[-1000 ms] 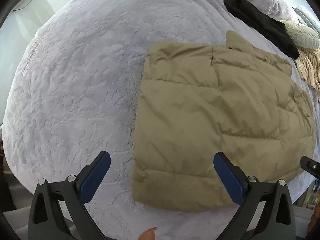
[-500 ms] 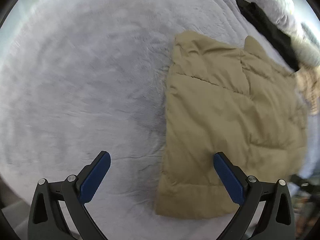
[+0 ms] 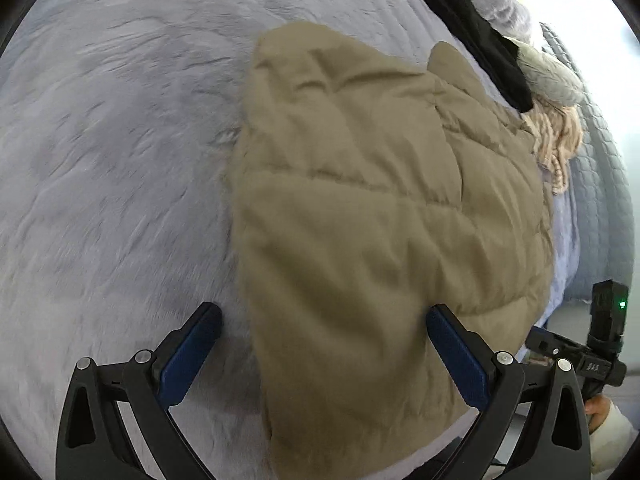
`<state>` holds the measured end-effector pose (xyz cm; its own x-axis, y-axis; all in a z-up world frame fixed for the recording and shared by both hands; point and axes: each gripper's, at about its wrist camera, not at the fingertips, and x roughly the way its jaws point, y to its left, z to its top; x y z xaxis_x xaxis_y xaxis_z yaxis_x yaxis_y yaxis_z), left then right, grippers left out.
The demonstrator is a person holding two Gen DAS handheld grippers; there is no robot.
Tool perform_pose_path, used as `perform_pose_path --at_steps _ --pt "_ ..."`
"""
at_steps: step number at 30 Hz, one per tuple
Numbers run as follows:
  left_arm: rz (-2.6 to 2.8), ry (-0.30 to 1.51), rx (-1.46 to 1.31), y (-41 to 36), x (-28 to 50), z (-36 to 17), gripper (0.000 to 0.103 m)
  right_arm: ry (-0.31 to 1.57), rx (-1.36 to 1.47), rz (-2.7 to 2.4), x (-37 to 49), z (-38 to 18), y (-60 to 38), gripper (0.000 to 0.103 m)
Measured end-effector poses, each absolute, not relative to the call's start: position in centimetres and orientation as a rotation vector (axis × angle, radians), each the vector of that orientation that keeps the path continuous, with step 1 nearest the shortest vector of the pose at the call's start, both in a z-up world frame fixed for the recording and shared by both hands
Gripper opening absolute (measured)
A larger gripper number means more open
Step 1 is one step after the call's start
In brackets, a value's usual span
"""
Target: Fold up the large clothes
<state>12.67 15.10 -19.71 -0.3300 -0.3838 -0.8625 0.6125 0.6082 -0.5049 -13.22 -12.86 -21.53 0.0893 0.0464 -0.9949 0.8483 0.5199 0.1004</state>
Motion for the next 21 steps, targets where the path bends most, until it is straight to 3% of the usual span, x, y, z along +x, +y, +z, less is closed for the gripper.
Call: perform_pose_path --at_steps 5,12,13,14,16,17,21 --pt "-1.193 1.725 0.048 12.6 13.1 -21.4 0.103 1.380 0.848 -0.719 -12.7 -21.9 -12.9 0.103" --pt "-1.206 1.737 0.113 9.8 12.1 -23.3 0.103 1.398 0.848 -0.716 -12.3 -22.2 -13.3 0.103" --pt "-1.220 1.734 0.113 9.8 11.7 -23.3 0.097 1.400 0.850 -0.709 -12.3 -22.1 -13.3 0.103" --pt "-1.248 1.728 0.111 9.8 11.7 -23.1 0.073 1.397 0.854 -0.697 -12.1 -21.8 -13.5 0.103" --pt "-1.294 1.758 0.052 9.8 11.7 -23.1 0.043 1.381 0.858 -0.675 -12.0 -21.0 -13.6 0.103" --pt "-1.302 1.761 0.025 9.9 11.8 -23.0 0.035 1.364 0.856 -0.665 -12.1 -20.5 -13.8 0.103" --pt "-1.326 1.720 0.002 10.0 11.4 -20.9 0.027 1.248 0.815 -0.718 -12.7 -17.9 -15.2 0.103"
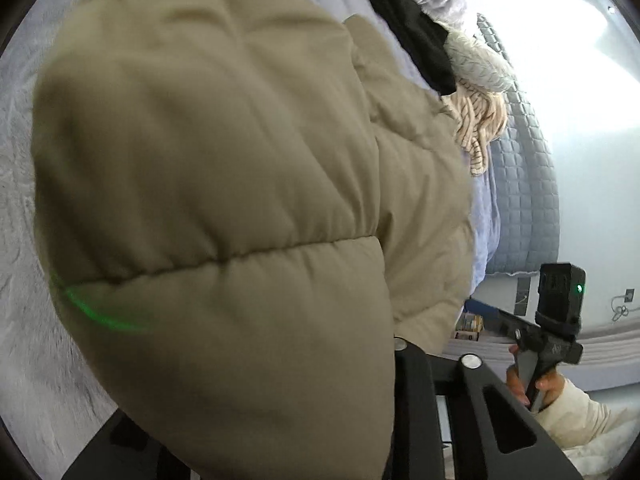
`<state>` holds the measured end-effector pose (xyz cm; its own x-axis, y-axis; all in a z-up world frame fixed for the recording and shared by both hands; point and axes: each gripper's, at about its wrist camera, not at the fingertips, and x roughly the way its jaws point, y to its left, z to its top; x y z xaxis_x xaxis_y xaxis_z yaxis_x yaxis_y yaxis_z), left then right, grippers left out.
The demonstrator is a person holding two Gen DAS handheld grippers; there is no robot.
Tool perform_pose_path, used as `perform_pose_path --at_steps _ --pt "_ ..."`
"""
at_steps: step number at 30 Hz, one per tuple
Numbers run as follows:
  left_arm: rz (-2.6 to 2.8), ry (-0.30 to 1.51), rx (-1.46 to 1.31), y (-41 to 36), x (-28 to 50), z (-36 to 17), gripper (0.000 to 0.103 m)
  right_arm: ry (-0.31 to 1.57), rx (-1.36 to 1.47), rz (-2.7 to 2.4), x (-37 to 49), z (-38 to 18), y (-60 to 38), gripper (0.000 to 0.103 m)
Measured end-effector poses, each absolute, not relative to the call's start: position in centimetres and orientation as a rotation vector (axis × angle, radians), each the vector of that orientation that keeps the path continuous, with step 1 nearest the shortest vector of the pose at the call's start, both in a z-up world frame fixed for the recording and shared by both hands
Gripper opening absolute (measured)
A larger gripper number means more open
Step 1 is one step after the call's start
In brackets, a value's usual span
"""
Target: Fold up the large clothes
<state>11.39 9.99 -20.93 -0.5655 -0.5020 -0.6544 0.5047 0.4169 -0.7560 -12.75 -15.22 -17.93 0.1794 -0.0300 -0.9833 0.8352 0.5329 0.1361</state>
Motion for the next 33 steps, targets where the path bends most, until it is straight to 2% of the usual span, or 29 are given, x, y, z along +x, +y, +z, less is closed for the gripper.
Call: perform_pose_path --at_steps 1,2,3,5,12,17,25,29,30,31,32,33 --pt "-1.332 1.712 -0.008 10.0 11.4 -20.3 0.027 1.248 0.815 -0.718 -12.7 -17.9 -15.2 0.102" --pt "-1.341 1.702 -0.021 10.2 11.4 -19.5 0.027 1.207 0.813 -0.741 -12.9 -17.5 -15.8 0.092" --pt "-1.354 1.691 -0.037 10.1 11.4 -18.5 0.027 1.178 0.815 -0.747 -12.9 -17.2 -16.2 0.064" --pt "-1.381 1.678 -0.080 10.1 11.2 -16.7 0.027 1.154 0.806 -0.764 -12.8 -17.2 -17.0 0.026" --pt "-1.422 1.605 -0.067 8.4 8.3 -9.8 0.027 1.109 0.835 -0.705 -10.3 -20.5 -21.3 0.023" --pt "-1.377 1.553 0.018 4.7 2.7 -5.2 0.027 1.113 0.937 -0.616 -9.6 -23.9 -24.0 0.022" --pt "-1.273 1.490 0.255 -3.7 -6.7 -2.7 0.027 1.112 1.111 -0.450 -10.8 -26.4 -27.0 0.015" --pt "-1.262 1.497 0.270 -9.1 -10.6 -2.9 0.032 1.078 1.224 -0.407 -13.8 -24.6 -29.6 0.015" --pt "-1.264 1.516 0.272 -9.9 -11.4 -3.3 0.035 1.067 1.226 -0.407 -14.7 -23.9 -30.1 0.016" --pt "-1.277 1.541 0.257 -10.7 -12.1 -3.8 0.050 1.052 1.219 -0.419 -16.3 -22.6 -31.0 0.017" --pt "-1.294 1.578 0.222 -11.4 -12.6 -4.4 0.064 1.036 1.210 -0.443 -17.9 -21.5 -31.8 0.025" --pt "-1.304 1.611 0.193 -11.9 -13.3 -5.0 0.068 1.021 1.209 -0.460 -19.2 -20.7 -32.3 0.041"
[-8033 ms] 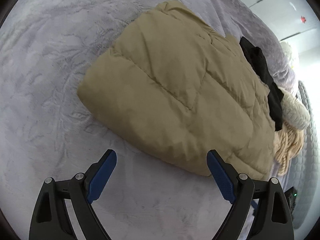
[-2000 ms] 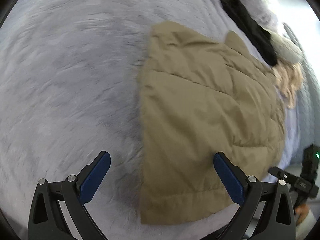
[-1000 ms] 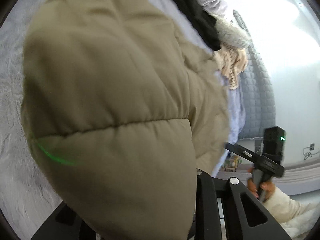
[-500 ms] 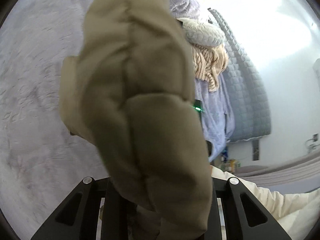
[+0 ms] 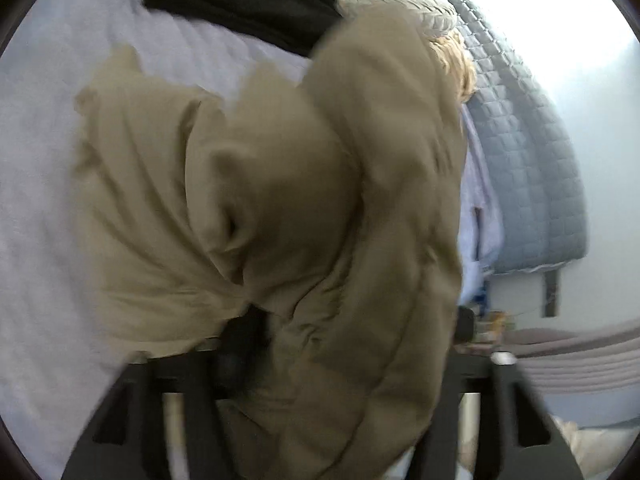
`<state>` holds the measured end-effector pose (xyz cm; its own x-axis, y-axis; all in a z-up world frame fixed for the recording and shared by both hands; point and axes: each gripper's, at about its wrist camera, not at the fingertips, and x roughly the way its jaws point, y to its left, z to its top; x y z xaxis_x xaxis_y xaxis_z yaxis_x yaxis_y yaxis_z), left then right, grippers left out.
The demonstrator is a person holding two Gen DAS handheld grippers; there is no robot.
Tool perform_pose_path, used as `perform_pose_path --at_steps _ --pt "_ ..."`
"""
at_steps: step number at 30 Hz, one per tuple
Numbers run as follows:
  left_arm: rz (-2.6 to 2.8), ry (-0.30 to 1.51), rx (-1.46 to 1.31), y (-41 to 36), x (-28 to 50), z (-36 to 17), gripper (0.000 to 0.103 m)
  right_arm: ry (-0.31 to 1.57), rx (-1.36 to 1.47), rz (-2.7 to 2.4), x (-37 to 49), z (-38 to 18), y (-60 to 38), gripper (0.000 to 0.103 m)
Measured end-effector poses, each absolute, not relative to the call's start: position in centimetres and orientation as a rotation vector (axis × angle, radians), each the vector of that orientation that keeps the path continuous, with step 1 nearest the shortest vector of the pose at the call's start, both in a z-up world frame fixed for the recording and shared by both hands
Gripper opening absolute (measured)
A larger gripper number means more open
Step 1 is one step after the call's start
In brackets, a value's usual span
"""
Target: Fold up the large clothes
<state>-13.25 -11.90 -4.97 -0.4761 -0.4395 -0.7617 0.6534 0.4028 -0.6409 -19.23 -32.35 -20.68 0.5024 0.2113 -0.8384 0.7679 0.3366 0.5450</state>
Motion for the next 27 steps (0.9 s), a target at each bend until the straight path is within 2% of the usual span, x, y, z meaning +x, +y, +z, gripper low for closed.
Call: perform_pose_path --at_steps 2,8,11,14,15,16,20,24,25,26,27 --pt "-1.353 1.653 0.172 -13.5 -14.7 -6.0 0.074 0.976 1.219 -0.509 -22.7 -19.0 -33.6 0.063" --pt "-1.395 1.724 0.223 -18.4 -18.0 -11.0 0.074 0.978 1.212 -0.632 -30.5 -17.0 -34.4 0.064" --pt "-1.347 1.733 0.228 -19.1 -18.5 -12.9 0.074 0.998 1.203 -0.632 -32.8 -16.6 -33.7 0.072" --pt "-1.326 1.720 0.252 -19.2 -17.8 -13.9 0.074 0.956 1.226 -0.560 -34.1 -15.5 -32.5 0.074" --pt "-1.326 1.706 0.273 -20.1 -18.2 -14.1 0.074 0.931 1.234 -0.516 -34.5 -14.7 -32.5 0.081" --pt "-1.327 1.695 0.294 -20.6 -18.3 -14.1 0.075 0.905 1.237 -0.456 -34.7 -14.0 -32.2 0.085" --pt "-1.320 1.667 0.343 -21.6 -18.5 -14.4 0.074 0.896 1.220 -0.283 -32.7 -12.3 -30.1 0.085" --pt "-1.352 1.556 0.371 -22.2 -18.8 -11.0 0.074 0.891 1.235 -0.242 -30.8 -12.6 -28.5 0.085" --pt "-1.358 1.487 0.377 -21.7 -18.4 -9.3 0.074 0.907 1.240 -0.271 -30.5 -13.1 -28.5 0.085" --pt "-1.352 1.441 0.378 -21.6 -18.2 -8.3 0.074 0.942 1.225 -0.335 -29.7 -13.8 -28.7 0.072" --pt "-1.334 1.351 0.390 -20.8 -17.3 -6.8 0.074 0.956 1.203 -0.375 -29.3 -14.3 -29.0 0.030"
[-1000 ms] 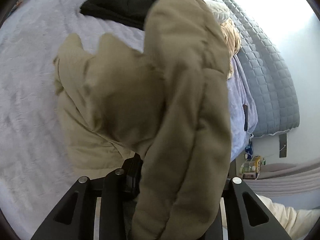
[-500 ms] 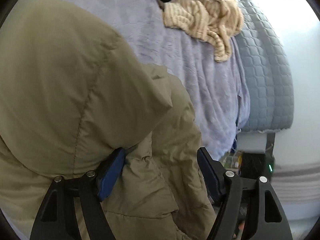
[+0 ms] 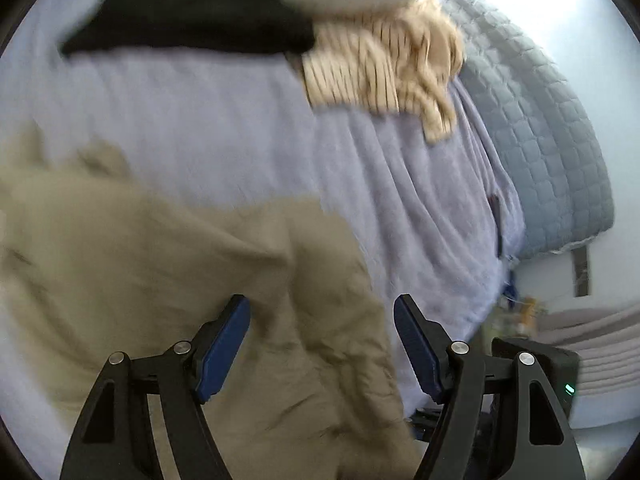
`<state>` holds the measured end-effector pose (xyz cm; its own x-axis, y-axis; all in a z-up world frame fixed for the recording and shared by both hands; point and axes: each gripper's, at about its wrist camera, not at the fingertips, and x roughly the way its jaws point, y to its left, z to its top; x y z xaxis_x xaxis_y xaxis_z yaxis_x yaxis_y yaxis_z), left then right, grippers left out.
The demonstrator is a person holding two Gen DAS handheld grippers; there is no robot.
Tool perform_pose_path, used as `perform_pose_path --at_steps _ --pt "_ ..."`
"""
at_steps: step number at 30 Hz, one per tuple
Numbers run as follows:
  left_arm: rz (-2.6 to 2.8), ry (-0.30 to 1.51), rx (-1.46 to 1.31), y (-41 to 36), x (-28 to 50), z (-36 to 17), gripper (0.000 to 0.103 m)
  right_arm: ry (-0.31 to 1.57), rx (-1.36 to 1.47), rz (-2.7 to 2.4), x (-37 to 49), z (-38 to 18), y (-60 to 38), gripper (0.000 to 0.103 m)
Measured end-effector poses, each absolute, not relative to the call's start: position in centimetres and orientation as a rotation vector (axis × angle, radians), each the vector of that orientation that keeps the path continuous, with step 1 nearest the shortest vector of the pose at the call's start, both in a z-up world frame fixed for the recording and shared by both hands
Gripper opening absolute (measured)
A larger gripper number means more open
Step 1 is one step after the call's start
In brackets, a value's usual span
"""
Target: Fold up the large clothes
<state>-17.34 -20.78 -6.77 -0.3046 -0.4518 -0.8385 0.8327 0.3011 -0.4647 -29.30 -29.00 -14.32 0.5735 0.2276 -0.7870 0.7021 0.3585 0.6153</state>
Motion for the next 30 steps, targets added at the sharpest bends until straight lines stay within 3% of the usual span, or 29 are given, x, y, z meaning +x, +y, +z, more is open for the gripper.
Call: perform_pose_path --at_steps 1,3,6,10,15,18,20,22,24,26,30 --pt "-1.309 1.292 0.400 -19.9 -16.5 -5.9 0.074 0.974 1.171 -0.415 -29.6 -14.5 -28.9 0.017" --pt "-1.210 1.164 0.436 -18.1 -14.2 -5.0 0.074 1.039 1.079 -0.529 -29.8 -14.7 -29.1 0.015" --pt "-1.034 1.109 0.519 -16.1 -10.6 -7.0 0.074 1.076 1.049 -0.583 -30.7 -15.3 -29.2 0.015" --pt "-0.945 1.197 0.487 -15.4 -7.8 -10.8 0.075 1.138 0.977 -0.644 -31.9 -16.7 -29.0 0.015" --pt "-0.902 1.176 0.536 -19.8 -10.2 -13.6 0.075 1.180 0.972 -0.750 -35.5 -19.0 -30.4 0.014" --pt "-0.890 1.150 0.566 -22.0 -11.7 -14.5 0.080 1.170 1.070 -0.768 -37.7 -20.2 -32.1 0.014" --pt "-0.881 1.135 0.586 -22.5 -12.2 -14.6 0.080 1.079 1.067 -0.765 -38.5 -17.4 -33.3 0.016" --pt "-0.877 1.145 0.580 -22.3 -12.1 -14.7 0.080 1.038 1.057 -0.762 -38.7 -16.0 -33.6 0.027" --pt "-0.880 1.156 0.570 -21.9 -11.8 -14.8 0.080 0.943 1.073 -0.713 -39.8 -13.6 -33.8 0.077" --pt "-0.879 1.162 0.564 -21.7 -11.6 -14.8 0.080 0.843 1.117 -0.604 -38.9 -12.3 -34.6 0.082" --pt "-0.877 1.166 0.556 -21.7 -11.6 -14.9 0.080 0.864 1.205 -0.471 -34.1 -15.3 -36.9 0.082"
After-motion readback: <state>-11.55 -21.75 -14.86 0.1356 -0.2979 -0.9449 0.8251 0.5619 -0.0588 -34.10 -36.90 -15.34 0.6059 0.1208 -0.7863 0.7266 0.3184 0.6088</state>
